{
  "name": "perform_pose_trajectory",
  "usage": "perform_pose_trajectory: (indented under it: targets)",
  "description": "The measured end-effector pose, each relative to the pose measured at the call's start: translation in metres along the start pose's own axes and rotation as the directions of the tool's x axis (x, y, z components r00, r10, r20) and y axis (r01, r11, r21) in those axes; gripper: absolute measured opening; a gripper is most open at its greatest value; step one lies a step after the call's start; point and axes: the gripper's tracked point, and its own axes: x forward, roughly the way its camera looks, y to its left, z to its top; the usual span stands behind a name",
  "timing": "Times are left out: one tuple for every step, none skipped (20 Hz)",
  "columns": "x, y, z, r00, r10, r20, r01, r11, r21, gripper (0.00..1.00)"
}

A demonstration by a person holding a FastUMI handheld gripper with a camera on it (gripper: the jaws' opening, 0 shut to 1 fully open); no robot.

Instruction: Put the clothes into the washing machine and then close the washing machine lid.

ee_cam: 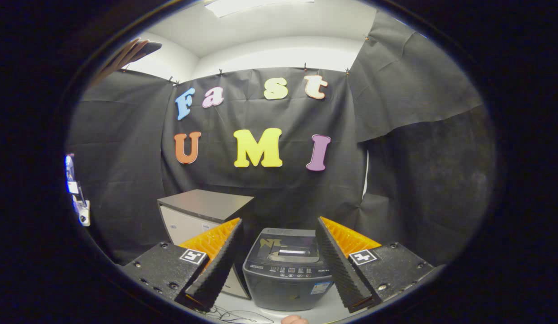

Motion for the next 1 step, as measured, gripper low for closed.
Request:
perform_pose_trajectory:
  targets:
    - [-0.0001, 0.0009, -0.0001, 1.0, 0.002, 0.0, -0.002, 1.0, 0.001, 1.0]
